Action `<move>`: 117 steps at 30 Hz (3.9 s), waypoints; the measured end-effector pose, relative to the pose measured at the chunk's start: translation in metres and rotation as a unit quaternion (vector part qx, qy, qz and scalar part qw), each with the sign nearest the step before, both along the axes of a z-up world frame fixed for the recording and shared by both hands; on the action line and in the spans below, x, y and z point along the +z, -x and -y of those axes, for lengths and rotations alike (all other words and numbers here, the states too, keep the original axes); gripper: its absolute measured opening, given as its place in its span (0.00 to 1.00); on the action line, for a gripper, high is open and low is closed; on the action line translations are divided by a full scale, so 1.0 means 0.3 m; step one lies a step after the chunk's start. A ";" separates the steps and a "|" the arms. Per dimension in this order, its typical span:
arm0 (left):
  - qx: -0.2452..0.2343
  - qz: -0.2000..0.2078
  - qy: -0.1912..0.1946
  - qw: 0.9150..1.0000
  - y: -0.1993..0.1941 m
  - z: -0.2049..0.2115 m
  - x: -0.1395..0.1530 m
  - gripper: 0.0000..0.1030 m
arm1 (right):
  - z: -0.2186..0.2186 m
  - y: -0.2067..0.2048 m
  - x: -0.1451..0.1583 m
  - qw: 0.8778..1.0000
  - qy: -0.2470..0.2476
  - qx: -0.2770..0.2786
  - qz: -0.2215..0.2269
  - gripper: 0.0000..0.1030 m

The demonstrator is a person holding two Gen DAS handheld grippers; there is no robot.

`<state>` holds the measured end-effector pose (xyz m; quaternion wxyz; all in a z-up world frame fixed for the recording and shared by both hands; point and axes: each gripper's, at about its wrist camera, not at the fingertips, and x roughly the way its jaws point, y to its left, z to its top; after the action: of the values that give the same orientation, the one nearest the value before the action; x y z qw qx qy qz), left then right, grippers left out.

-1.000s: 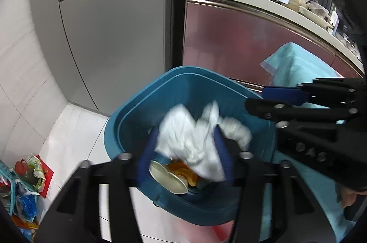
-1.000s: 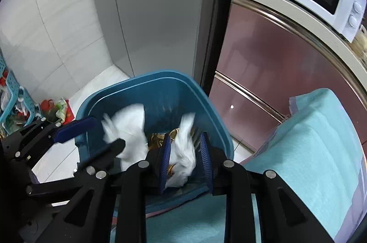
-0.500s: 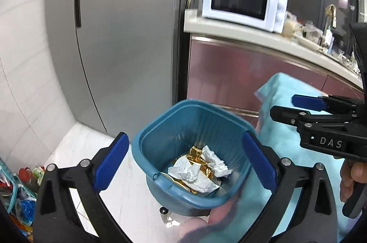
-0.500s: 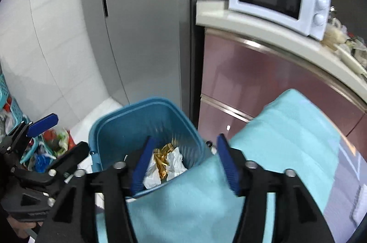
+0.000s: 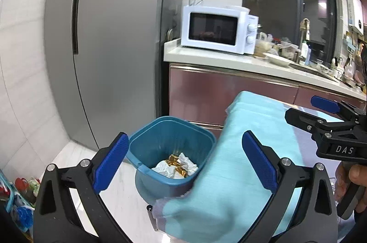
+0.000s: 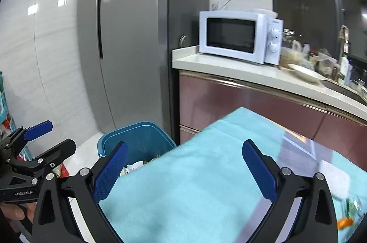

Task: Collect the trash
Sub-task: 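Move both open tools back over the table toward the clear wrappers, then close the left tool on the orange peel while the right tool grasps a clear wrapper, then carry the orange peel and clear wrapper in both tools over the blue bin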

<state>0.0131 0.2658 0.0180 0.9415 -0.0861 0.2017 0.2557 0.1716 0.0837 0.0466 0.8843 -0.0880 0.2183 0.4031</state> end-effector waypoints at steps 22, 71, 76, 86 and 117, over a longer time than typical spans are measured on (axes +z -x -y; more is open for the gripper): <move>-0.125 0.088 -0.033 0.988 0.135 0.660 0.005 0.95 | 0.788 0.276 -0.088 0.965 -0.052 -0.248 0.066 0.93; -0.435 -0.207 -0.066 0.874 -1.081 1.272 -0.294 0.94 | 1.125 -0.440 -0.320 0.927 -0.010 -0.333 -0.169 0.76; -0.453 -0.228 -0.074 0.858 -1.095 1.316 -0.335 0.78 | 1.127 -0.465 -0.346 0.927 -0.004 -0.326 -0.187 0.66; -0.480 -0.229 -0.041 0.846 -1.101 1.331 -0.341 0.30 | 1.125 -0.471 -0.377 0.928 -0.007 -0.307 -0.211 0.29; -0.275 -0.011 0.045 0.960 -0.197 0.631 0.059 0.15 | 0.774 0.152 -0.011 0.983 -0.068 -0.163 -0.055 0.17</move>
<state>0.0723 0.0765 0.0358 0.9685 -0.0672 0.2390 -0.0218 0.1261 -0.1487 0.0431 0.9289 0.0311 0.2497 0.2717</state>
